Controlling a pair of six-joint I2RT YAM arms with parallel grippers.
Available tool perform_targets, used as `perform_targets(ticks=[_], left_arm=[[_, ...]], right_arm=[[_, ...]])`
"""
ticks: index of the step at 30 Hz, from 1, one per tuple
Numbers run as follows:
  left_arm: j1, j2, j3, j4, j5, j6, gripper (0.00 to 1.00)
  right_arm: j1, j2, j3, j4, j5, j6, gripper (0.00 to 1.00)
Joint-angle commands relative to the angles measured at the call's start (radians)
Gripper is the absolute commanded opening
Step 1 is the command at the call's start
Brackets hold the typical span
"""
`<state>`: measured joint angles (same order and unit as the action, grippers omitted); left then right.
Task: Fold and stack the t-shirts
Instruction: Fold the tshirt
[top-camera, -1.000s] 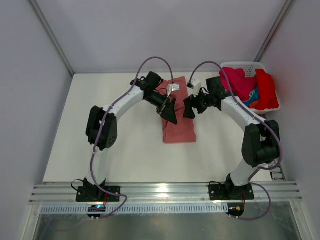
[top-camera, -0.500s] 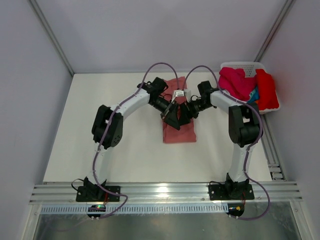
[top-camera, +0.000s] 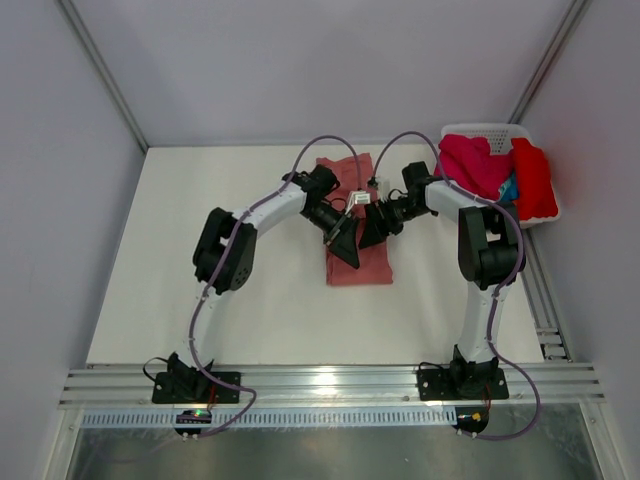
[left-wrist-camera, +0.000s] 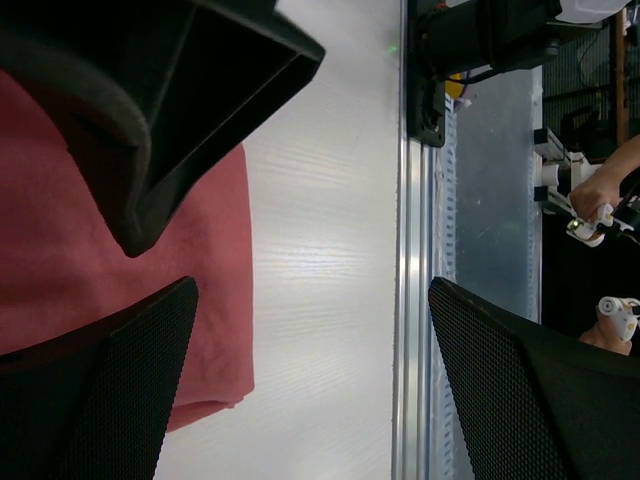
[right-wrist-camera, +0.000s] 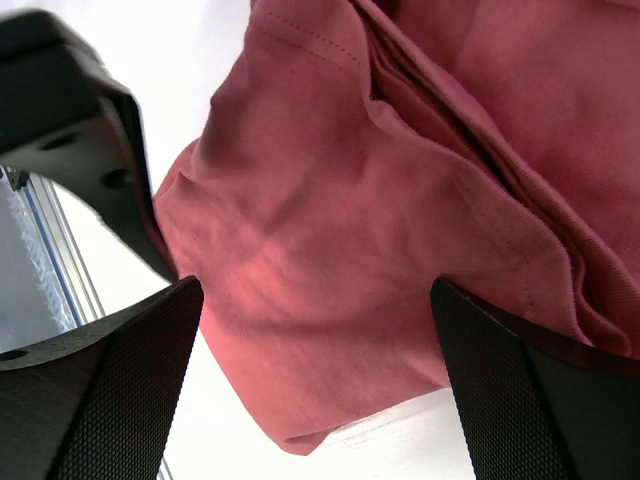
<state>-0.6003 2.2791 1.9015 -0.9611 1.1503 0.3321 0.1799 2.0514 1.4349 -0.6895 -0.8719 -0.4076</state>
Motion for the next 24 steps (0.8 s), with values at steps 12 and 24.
perform_targets(ticks=[12, 24], left_arm=[[0.011, 0.108, 0.042, 0.139, -0.161, -0.080, 0.99], [0.142, 0.082, 0.007, 0.150, -0.139, -0.094, 0.99]], right_arm=[[0.001, 0.019, 0.065, -0.054, -0.030, -0.033, 0.99], [0.001, 0.046, 0.102, -0.099, -0.021, -0.053, 0.99]])
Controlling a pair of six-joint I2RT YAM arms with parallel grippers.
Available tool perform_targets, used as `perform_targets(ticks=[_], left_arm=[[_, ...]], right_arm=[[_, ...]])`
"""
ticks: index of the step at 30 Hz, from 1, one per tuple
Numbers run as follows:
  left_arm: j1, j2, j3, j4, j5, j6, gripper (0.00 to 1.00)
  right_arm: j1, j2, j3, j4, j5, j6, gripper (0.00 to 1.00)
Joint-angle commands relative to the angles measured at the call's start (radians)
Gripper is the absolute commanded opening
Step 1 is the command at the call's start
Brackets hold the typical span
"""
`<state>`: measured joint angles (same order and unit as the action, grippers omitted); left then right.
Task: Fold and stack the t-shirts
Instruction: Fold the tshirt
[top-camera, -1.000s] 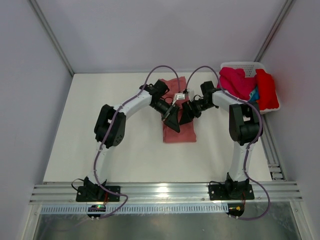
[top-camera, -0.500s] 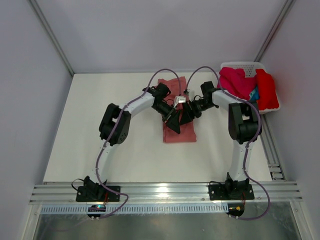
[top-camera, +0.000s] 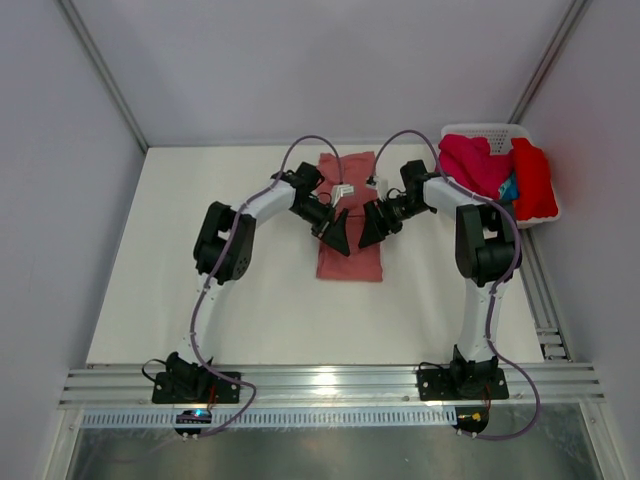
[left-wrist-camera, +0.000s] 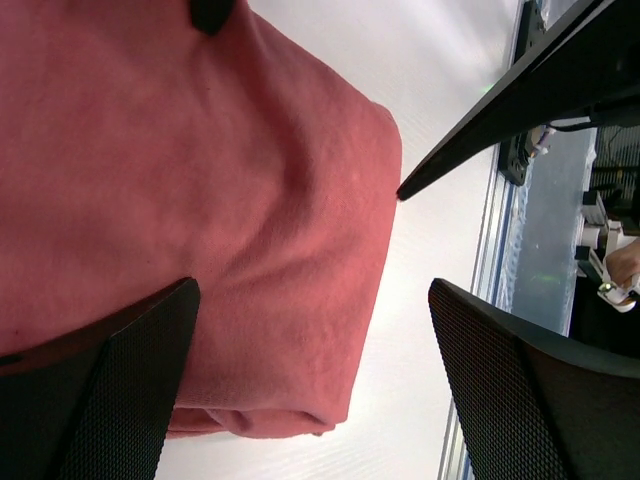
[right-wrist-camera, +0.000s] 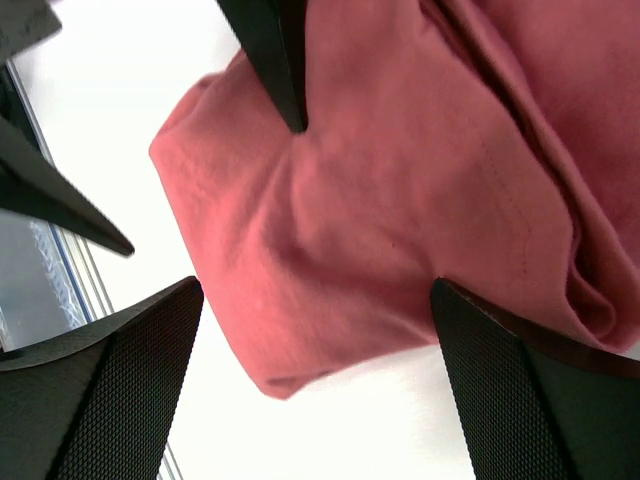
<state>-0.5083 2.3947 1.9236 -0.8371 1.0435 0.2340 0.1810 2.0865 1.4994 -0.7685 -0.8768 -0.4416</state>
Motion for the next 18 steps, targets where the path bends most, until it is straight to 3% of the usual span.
perform_targets(ticks=[1, 10, 18], left_arm=[[0.056, -0.038, -0.017, 0.023, -0.030, 0.005, 0.99], [0.085, -0.023, -0.008, -0.043, 0.102, 0.051, 0.99], [0.082, -0.095, 0.130, -0.328, 0.089, 0.223, 0.99]], right_arm=[[0.000, 0.012, 0.038, -0.022, -0.016, -0.019, 0.99], [0.000, 0.029, 0.053, -0.028, 0.002, -0.022, 0.99], [0.000, -0.077, 0.169, -0.156, 0.082, -0.069, 0.99]])
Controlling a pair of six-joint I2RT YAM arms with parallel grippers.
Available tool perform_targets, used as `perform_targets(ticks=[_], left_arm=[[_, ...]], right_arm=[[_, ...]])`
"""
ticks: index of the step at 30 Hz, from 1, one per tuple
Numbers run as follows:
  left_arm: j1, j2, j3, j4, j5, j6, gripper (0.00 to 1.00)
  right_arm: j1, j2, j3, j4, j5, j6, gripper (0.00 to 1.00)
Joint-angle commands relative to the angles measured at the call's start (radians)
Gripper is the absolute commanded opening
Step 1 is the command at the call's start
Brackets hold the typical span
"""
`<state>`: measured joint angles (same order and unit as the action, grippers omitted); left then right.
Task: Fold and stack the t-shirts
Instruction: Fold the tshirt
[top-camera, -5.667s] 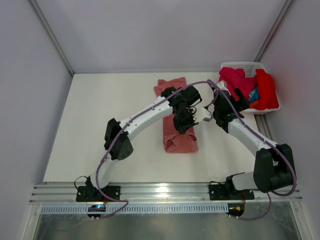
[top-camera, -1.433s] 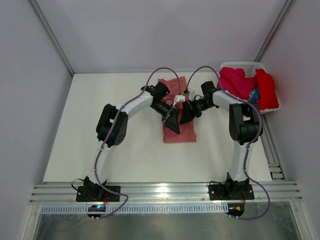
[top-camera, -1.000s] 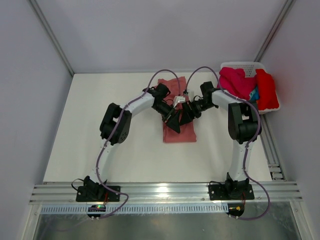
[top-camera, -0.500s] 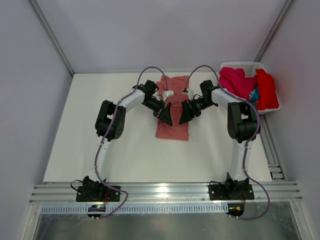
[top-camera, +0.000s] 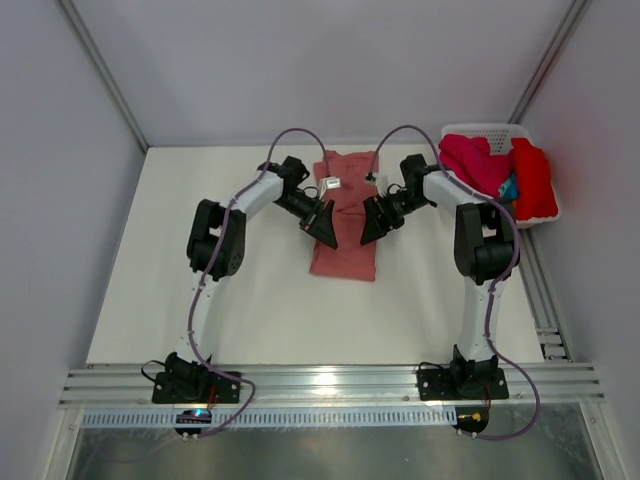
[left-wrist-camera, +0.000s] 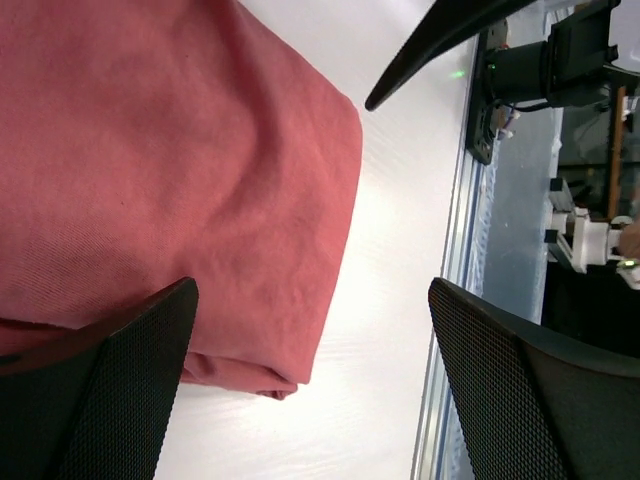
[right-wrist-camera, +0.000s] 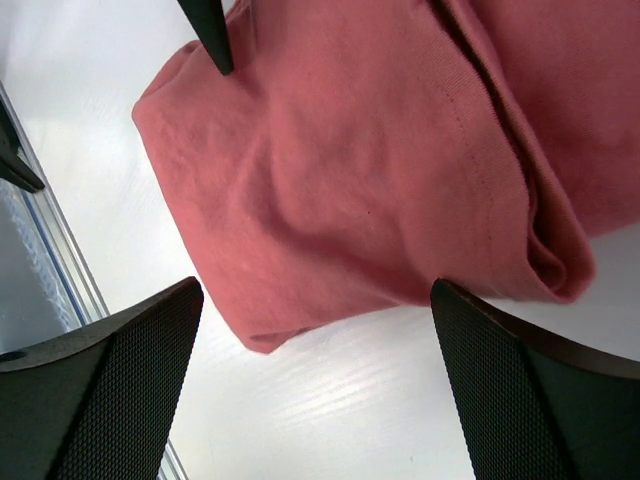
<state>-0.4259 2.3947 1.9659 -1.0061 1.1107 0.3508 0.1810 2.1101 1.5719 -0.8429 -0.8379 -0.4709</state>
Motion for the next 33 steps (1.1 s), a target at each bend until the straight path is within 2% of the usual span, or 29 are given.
perform_targets(ticks=[1, 4, 6, 7, 8, 9, 10, 11, 12, 14, 15, 17, 20, 26, 33], left_arm=[[-0.002, -0.130, 0.115, -0.176, -0.017, 0.109, 0.99], [-0.011, -0.205, 0.128, -0.172, -0.122, 0.077, 0.99], [-0.022, -0.308, 0.088, -0.126, -0.303, 0.047, 0.99], [-0.042, -0.349, 0.059, -0.052, -0.396, 0.016, 0.99], [-0.056, -0.436, -0.020, -0.004, -0.478, 0.004, 0.99], [-0.072, -0.480, -0.068, 0.044, -0.635, -0.004, 0.99], [-0.111, -0.523, -0.119, 0.138, -0.707, -0.004, 0.99], [-0.131, -0.563, -0.172, 0.188, -0.768, -0.007, 0.99], [-0.170, -0.624, -0.267, 0.230, -0.869, -0.009, 0.99], [-0.207, -0.664, -0.343, 0.312, -0.931, -0.006, 0.99], [-0.224, -0.683, -0.398, 0.325, -0.952, -0.001, 0.99], [-0.270, -0.686, -0.438, 0.357, -1.003, -0.009, 0.99], [-0.327, -0.672, -0.501, 0.401, -1.048, -0.004, 0.99], [-0.471, -0.551, -0.570, 0.482, -1.238, 0.073, 0.99], [-0.494, -0.505, -0.529, 0.468, -1.203, 0.068, 0.99]], right_arm=[[0.000, -0.139, 0.118, -0.111, 0.051, -0.064, 0.99], [0.000, -0.208, 0.207, -0.192, 0.080, -0.078, 0.99], [0.000, -0.292, 0.238, -0.196, 0.150, -0.063, 0.99], [0.000, -0.329, 0.235, -0.180, 0.180, -0.051, 0.99], [0.000, -0.410, 0.197, -0.118, 0.259, -0.020, 0.99], [0.000, -0.458, 0.157, -0.067, 0.317, 0.007, 0.99], [0.000, -0.510, 0.111, -0.001, 0.391, 0.046, 0.99], [0.000, -0.616, 0.000, 0.137, 0.583, 0.122, 0.99], [0.000, -0.668, -0.065, 0.210, 0.699, 0.161, 0.99], [0.000, -0.764, -0.251, 0.354, 0.959, 0.210, 0.99], [0.000, -0.844, -0.315, 0.486, 1.153, 0.213, 0.99], [-0.002, -0.909, -0.454, 0.612, 1.267, 0.206, 1.00], [-0.003, -0.981, -0.545, 0.592, 1.271, 0.224, 0.99], [-0.002, -0.952, -0.648, 0.602, 1.252, 0.299, 0.99], [-0.002, -0.949, -0.676, 0.628, 1.205, 0.262, 0.99]])
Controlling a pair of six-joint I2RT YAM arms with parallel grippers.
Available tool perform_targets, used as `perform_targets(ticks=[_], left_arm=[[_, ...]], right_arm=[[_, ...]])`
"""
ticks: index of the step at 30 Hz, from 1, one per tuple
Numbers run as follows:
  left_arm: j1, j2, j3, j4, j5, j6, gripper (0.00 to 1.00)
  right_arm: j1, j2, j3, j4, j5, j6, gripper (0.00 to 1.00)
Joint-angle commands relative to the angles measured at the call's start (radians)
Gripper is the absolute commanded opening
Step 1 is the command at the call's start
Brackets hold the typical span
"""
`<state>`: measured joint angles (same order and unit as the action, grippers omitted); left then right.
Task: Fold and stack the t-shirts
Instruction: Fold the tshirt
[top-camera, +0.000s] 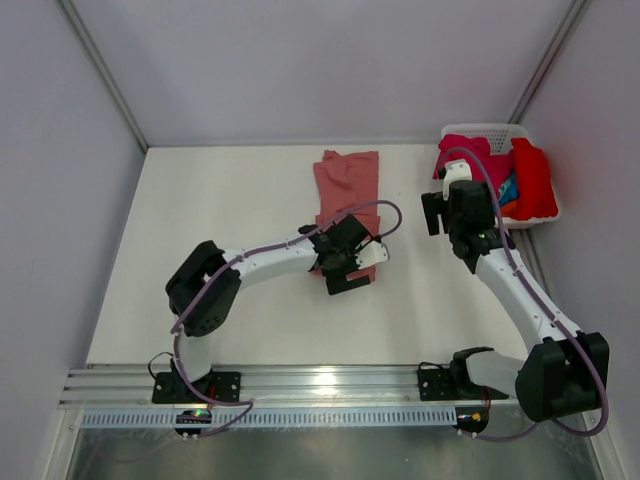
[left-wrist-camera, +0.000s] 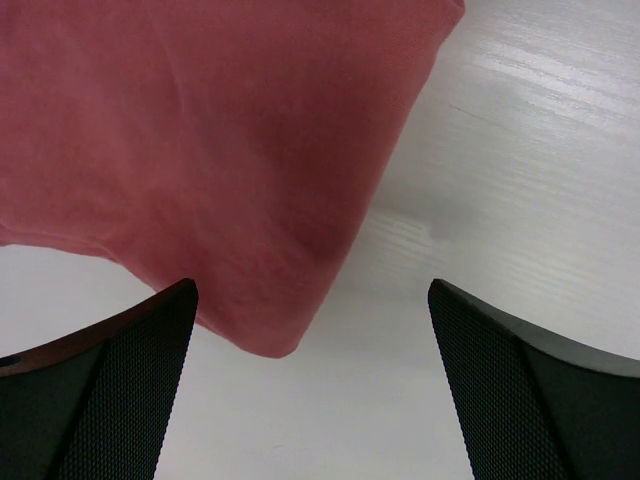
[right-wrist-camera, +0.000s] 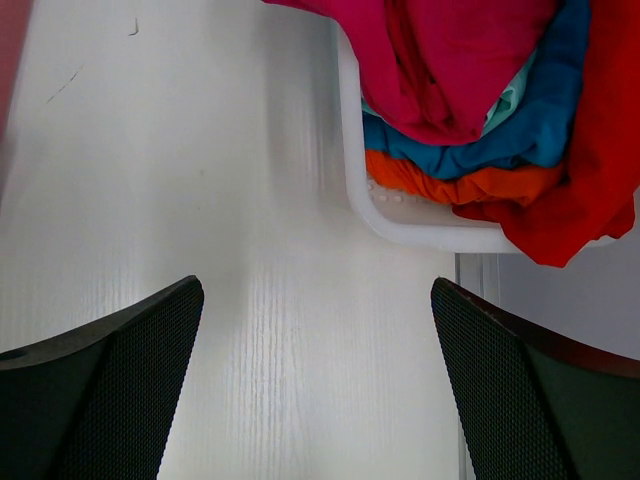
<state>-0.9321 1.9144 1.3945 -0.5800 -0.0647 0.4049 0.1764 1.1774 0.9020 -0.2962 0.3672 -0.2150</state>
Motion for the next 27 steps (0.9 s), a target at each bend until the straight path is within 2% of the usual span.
perform_targets(ticks=[1, 22, 25, 27], left_arm=[[0.009, -0.025, 0.046, 0.040, -0.029, 0.015, 0.99], [0.003, 0.103, -0.003, 0.101, -0.033, 0.023, 0.99], [0.003, 0.130, -0.005, 0.115, -0.029, 0.023, 0.90], [0.003, 0.153, 0.004, 0.118, -0.024, 0.020, 0.80]], right_arm=[[0.003, -0.012, -0.005, 0.075, -0.001, 0.006, 0.99], [0.002, 0.045, 0.006, 0.065, -0.037, -0.006, 0.99], [0.003, 0.047, 0.009, 0.060, -0.037, -0.006, 0.99], [0.003, 0.045, 0.009, 0.060, -0.039, -0.006, 0.99]])
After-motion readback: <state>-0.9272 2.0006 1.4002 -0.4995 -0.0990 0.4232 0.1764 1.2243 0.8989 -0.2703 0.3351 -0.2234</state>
